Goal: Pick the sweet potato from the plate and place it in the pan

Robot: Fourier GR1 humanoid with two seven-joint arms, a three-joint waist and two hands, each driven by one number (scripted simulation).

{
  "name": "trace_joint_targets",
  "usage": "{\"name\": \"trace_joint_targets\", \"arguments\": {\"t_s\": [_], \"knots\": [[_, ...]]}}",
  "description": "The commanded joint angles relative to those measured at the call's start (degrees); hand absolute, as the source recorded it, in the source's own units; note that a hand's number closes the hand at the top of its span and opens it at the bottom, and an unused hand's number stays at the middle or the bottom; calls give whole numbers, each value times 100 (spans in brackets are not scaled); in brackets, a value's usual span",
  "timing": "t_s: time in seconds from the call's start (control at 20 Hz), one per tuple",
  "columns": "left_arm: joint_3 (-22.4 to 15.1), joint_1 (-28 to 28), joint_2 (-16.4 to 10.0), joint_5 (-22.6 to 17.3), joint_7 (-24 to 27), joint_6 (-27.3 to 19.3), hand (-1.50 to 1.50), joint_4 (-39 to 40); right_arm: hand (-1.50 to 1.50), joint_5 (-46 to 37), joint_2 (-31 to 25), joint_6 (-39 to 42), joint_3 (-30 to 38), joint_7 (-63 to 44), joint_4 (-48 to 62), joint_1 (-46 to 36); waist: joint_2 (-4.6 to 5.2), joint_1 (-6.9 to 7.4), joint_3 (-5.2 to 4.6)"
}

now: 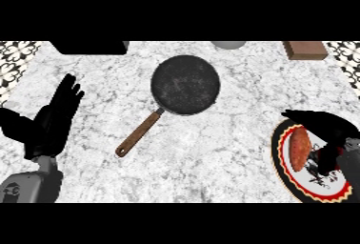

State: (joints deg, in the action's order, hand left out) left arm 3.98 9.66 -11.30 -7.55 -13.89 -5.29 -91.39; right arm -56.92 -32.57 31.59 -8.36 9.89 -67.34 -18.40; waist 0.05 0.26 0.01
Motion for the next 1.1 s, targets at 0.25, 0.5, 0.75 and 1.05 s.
{"name": "trace_joint_targets", "arguments": {"t_s": [0.25, 0.5, 0.75, 1.05], "knots": [[140, 23, 83, -15, 132, 258, 0, 160, -150, -339, 459, -104, 243, 186, 446, -207, -4, -11, -1], [93, 91, 229, 133, 313, 127, 0, 325, 150, -601, 874, -701, 88, 478, 1585, -448, 9, 10, 1], [122, -39, 143, 106, 150, 249, 0, 56, 150, -707, 805, -1094, 93, 980, 1440, -364, -2, -6, 0], [230, 428, 164, 191, -162, 20, 0, 189, 150, -678, 1116, -878, 200, 816, 1455, -644, -1, -23, -1]]}}
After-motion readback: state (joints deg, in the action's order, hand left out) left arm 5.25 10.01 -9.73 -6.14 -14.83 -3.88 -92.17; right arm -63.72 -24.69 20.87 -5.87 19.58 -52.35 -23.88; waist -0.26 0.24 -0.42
